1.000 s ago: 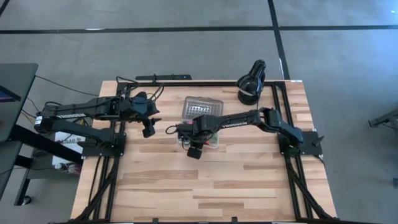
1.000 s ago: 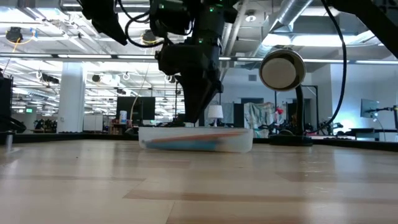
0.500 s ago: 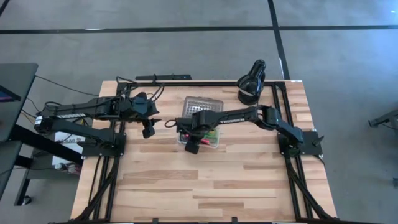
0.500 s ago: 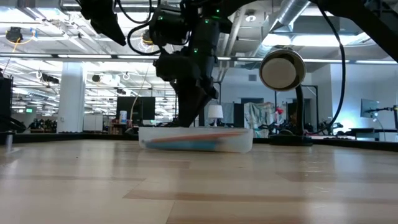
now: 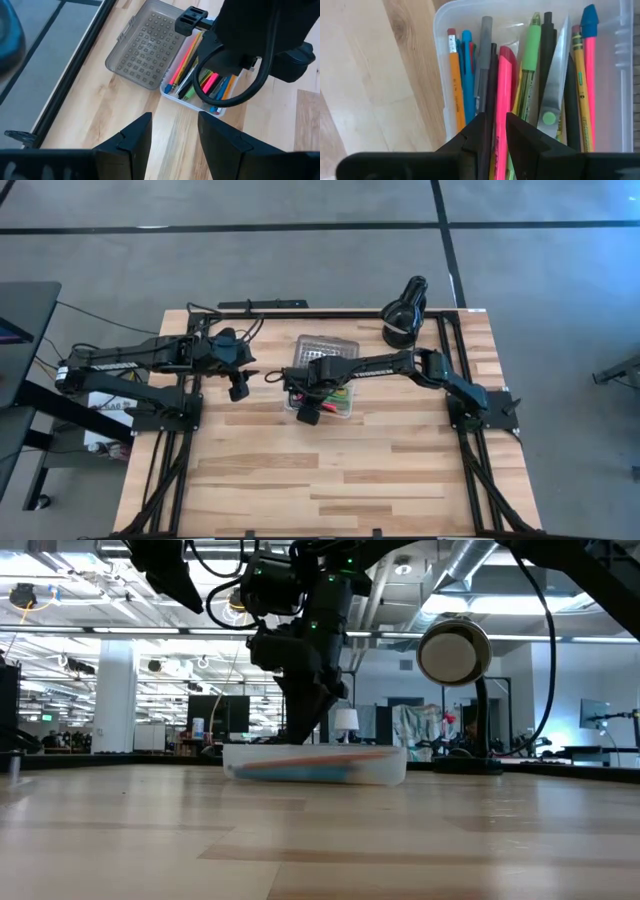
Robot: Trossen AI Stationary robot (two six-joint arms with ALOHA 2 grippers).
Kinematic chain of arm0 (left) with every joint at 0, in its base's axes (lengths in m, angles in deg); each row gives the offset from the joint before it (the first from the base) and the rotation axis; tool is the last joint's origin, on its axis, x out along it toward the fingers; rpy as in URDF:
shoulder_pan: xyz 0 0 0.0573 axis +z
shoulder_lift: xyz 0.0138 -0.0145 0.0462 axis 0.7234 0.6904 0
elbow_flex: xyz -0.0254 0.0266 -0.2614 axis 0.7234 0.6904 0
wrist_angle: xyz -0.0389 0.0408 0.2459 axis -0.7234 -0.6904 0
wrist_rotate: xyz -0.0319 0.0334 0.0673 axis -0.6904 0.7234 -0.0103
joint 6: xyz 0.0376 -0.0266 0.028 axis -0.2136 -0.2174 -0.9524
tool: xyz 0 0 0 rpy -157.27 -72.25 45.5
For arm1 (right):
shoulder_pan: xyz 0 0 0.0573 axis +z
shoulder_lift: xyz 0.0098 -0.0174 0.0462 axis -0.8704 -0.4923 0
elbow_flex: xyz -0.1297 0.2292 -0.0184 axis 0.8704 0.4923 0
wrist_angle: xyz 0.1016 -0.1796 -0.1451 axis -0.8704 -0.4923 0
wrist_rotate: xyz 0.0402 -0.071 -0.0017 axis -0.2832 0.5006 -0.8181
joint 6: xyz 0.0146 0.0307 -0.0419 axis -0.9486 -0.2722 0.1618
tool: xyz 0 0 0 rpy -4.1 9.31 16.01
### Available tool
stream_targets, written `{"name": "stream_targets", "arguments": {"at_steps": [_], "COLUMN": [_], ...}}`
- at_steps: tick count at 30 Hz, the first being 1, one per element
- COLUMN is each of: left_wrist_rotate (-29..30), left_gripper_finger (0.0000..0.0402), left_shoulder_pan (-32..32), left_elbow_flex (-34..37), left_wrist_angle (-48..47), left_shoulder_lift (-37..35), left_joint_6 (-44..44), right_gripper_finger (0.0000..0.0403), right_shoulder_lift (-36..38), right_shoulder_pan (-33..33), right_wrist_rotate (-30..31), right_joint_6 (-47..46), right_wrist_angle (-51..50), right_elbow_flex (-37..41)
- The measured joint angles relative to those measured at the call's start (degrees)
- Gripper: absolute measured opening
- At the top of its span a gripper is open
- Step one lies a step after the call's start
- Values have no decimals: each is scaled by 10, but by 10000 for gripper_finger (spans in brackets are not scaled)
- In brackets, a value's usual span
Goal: Pick & place school supplies into a supply box
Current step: Move the supply box to the center of the table
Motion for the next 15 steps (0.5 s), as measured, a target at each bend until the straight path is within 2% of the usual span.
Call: {"name": "stream_targets", "arguments": {"at_steps": [15], "left_wrist_rotate": [1], "left_gripper_finger": [155], "left_shoulder_pan": [0], "left_elbow_flex": [0], "left_wrist_angle": [0], "left_shoulder_lift": [0], "left_joint_6": [1], "right_gripper_finger": [68], "right_shoulder_lift": [0], "right_shoulder_pan": [1], "right_wrist_rotate": [0], "right_joint_6": [19], "right_wrist_angle": [0], "right_elbow_flex": [0]}}
